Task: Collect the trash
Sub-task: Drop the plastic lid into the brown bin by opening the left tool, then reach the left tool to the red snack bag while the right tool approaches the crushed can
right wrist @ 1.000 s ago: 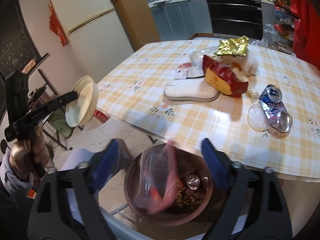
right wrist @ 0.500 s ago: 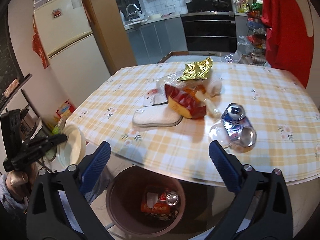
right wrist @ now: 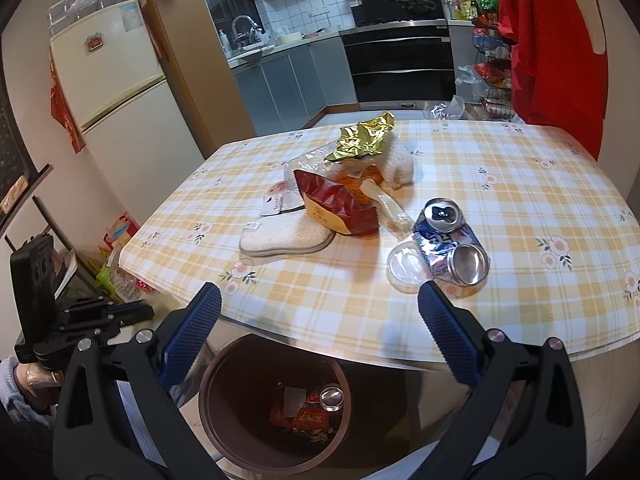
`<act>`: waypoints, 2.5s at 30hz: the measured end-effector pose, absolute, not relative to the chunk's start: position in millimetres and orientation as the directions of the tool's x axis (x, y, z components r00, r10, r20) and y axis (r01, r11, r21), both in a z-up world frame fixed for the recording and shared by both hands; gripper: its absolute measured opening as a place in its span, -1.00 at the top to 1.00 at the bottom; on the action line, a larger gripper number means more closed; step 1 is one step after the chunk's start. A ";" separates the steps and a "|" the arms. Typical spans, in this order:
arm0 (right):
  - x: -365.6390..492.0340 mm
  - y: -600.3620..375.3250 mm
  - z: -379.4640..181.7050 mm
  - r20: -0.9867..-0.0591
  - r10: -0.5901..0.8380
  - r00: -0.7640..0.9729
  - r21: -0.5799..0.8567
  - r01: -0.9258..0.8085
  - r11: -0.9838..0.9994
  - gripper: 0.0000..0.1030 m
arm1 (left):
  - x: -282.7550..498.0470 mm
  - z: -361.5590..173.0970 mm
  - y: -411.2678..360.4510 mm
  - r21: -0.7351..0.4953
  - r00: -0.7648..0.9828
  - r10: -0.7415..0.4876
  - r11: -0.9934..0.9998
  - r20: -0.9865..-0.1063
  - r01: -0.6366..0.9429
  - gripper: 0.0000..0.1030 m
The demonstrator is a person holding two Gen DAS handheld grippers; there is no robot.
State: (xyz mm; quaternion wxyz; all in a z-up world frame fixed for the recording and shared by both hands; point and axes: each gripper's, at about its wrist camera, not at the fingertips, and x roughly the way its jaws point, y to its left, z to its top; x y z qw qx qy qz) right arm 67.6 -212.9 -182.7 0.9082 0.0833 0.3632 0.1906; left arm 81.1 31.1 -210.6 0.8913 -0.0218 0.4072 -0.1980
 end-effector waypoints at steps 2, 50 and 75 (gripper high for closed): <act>67.4 -214.9 -183.2 -0.627 0.405 0.665 0.292 -0.281 0.914 -0.89 | 80.4 -211.6 31.8 -0.206 0.601 -0.372 0.922 -0.707 0.328 0.02; 119.4 -261.4 -230.5 -0.726 0.260 0.637 0.207 -0.158 0.965 -0.89 | 201.6 -210.0 2.2 -0.193 0.598 -0.330 0.940 -0.730 0.282 -0.20; 217.0 -286.3 -286.8 -0.799 0.202 0.566 0.115 -0.187 0.976 -0.89 | 346.5 -272.4 -60.3 -0.547 0.458 -0.452 0.832 -0.766 -0.094 -0.49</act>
